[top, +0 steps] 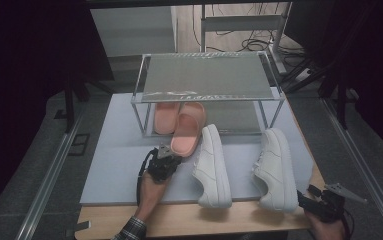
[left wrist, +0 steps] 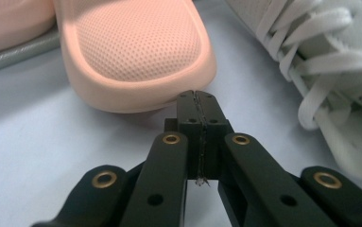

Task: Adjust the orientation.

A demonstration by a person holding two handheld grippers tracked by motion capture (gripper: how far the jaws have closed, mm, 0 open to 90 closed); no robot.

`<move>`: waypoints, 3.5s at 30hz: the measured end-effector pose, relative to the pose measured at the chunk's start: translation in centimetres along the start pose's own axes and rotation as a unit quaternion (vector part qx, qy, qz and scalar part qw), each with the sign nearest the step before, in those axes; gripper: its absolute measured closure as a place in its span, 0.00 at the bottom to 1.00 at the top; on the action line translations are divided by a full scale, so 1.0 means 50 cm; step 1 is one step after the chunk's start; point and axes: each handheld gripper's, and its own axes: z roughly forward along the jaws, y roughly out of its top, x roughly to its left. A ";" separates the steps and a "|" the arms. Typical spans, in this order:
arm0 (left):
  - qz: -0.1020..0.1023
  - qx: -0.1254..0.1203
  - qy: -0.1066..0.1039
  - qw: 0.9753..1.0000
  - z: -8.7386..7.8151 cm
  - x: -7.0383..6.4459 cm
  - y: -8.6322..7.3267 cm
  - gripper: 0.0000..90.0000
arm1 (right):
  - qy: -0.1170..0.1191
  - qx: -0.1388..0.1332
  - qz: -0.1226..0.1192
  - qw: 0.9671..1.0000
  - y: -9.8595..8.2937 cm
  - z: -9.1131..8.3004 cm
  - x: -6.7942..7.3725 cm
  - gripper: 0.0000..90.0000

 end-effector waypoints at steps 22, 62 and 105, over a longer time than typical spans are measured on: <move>-0.019 -0.004 0.020 1.000 0.067 0.011 0.059 1.00 | 0.000 -0.001 0.000 1.000 0.000 0.000 0.000 0.23; -0.052 0.011 0.046 0.998 0.151 0.062 0.124 1.00 | 0.001 0.000 0.000 1.000 0.000 0.000 0.000 0.23; -0.015 -0.020 0.028 0.999 -0.013 0.029 0.063 0.20 | -0.001 0.000 0.001 1.000 -0.001 0.000 0.001 0.23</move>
